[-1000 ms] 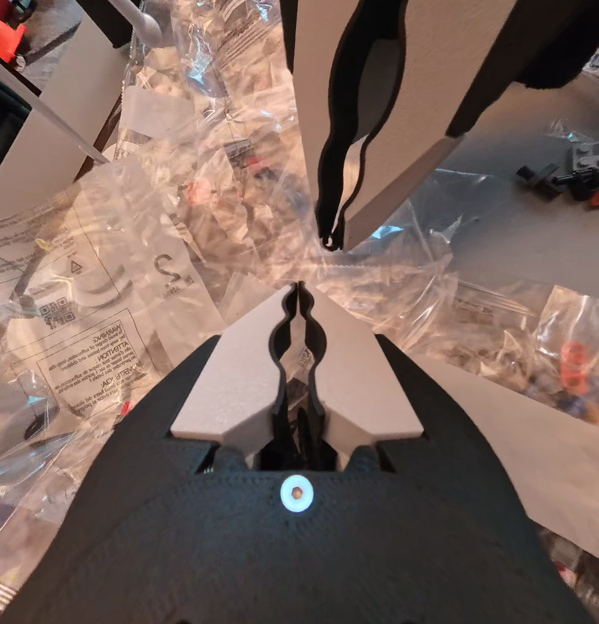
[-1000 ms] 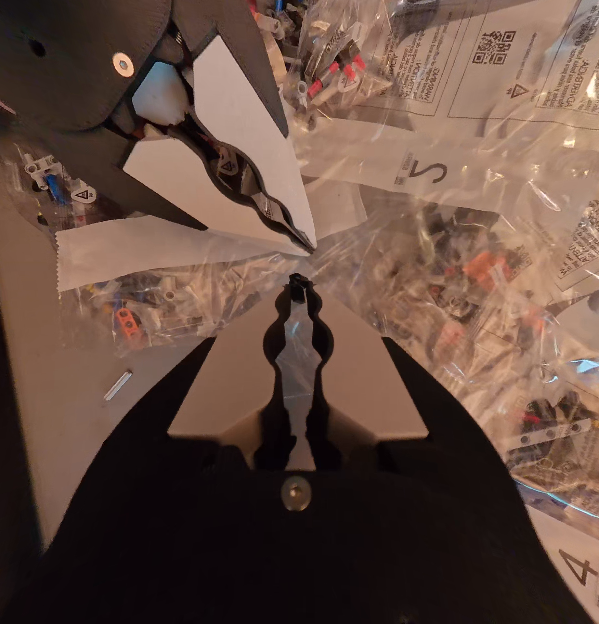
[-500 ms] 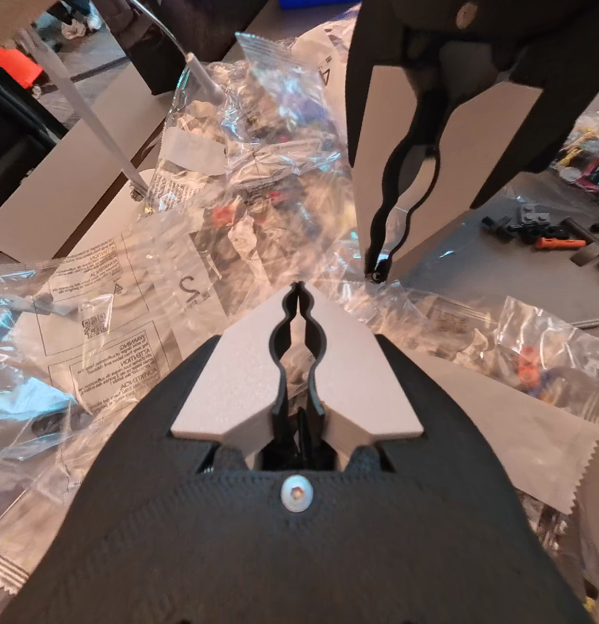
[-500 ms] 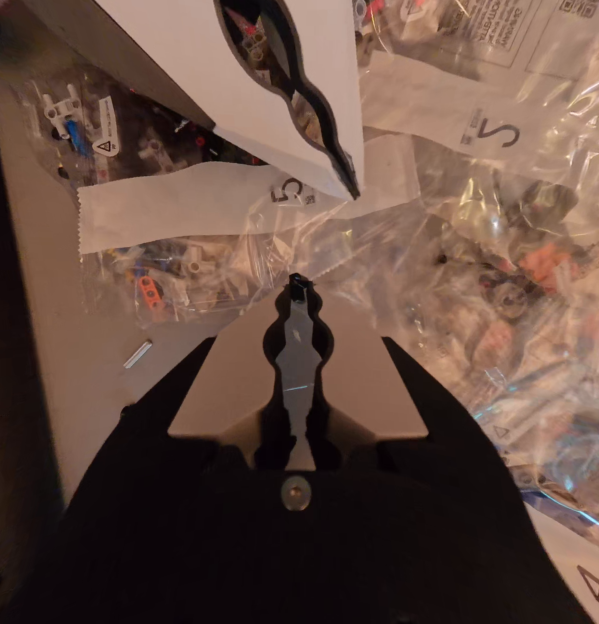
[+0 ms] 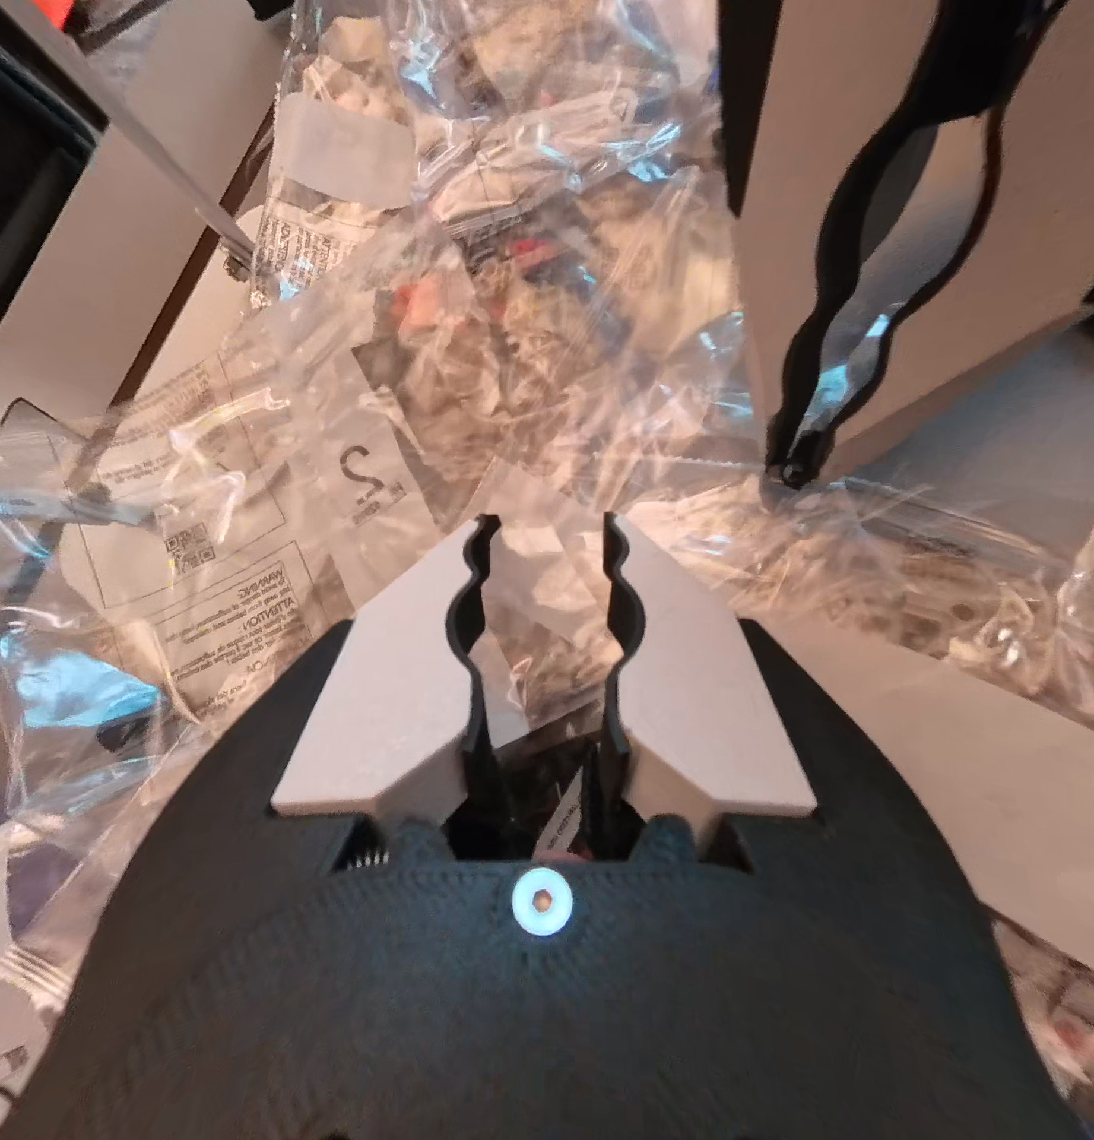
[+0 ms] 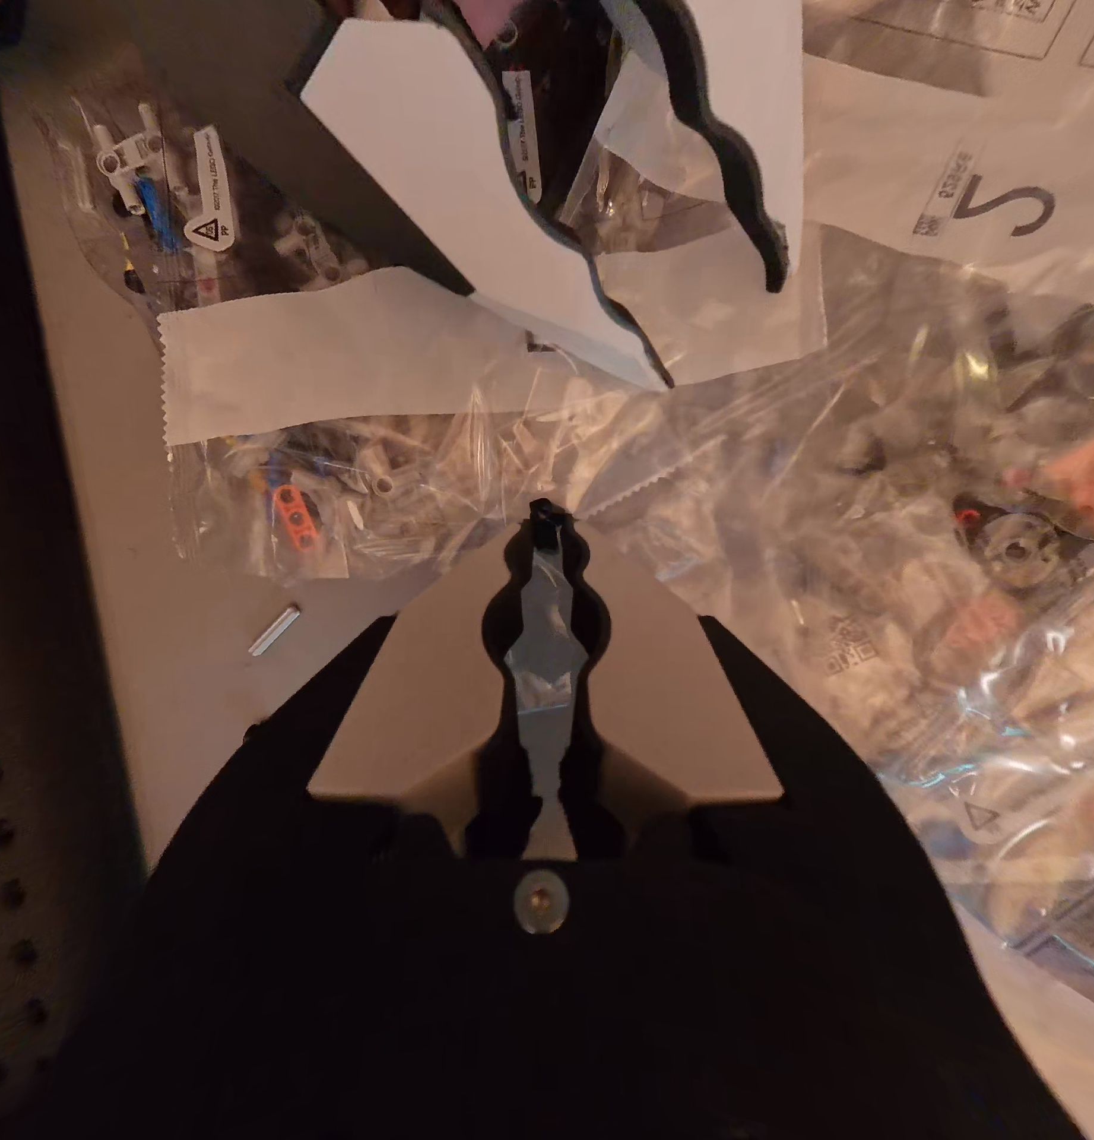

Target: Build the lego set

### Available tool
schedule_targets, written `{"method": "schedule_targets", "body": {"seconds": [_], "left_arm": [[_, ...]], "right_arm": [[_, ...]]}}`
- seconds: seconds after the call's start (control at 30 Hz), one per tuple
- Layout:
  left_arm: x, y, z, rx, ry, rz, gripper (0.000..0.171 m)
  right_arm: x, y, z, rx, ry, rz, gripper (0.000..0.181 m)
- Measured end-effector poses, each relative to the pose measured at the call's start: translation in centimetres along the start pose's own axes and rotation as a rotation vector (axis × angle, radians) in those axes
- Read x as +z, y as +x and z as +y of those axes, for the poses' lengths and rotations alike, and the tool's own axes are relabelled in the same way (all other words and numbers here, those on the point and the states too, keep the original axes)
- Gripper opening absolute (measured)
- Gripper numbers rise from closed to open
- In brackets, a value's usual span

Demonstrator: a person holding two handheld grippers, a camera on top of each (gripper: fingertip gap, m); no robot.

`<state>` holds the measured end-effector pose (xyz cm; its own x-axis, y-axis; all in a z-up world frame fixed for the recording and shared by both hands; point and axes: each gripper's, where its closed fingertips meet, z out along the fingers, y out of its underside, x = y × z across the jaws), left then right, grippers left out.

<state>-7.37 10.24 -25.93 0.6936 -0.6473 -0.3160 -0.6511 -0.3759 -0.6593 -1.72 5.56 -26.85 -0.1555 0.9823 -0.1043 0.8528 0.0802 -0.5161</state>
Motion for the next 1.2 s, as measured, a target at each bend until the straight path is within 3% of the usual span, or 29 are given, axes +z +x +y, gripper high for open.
{"method": "schedule_targets", "body": {"seconds": [0.07,0.17,0.2,0.53,0.8,0.93,1.2], "left_arm": [[0.3,0.1,0.8,-0.026,-0.025,0.029,0.031],[0.4,-0.1,1.2,-0.014,-0.043,0.018,0.002],[0.4,-0.2,1.3,-0.01,-0.042,0.012,0.0],[-0.2,0.3,1.4,-0.041,-0.034,0.073,0.0],[-0.7,4.2,0.9,0.057,-0.038,0.233,0.0],[-1.4,6.4,0.6,0.068,-0.022,0.351,0.0],[-1.4,6.6,0.4,0.086,-0.011,0.354,0.0]], "right_arm": [[0.2,-0.1,0.1,0.001,-0.006,-0.007,0.006],[0.4,-0.2,0.3,-0.003,-0.018,-0.009,0.006],[0.3,-0.2,0.3,-0.003,-0.017,-0.011,0.005],[-0.4,-0.3,0.9,0.006,-0.034,-0.023,0.006],[-2.9,1.8,-0.4,0.032,0.071,0.09,0.006],[-2.0,1.9,0.6,0.022,0.014,0.097,0.006],[-0.9,2.1,1.9,0.0,-0.084,0.128,0.005]]}}
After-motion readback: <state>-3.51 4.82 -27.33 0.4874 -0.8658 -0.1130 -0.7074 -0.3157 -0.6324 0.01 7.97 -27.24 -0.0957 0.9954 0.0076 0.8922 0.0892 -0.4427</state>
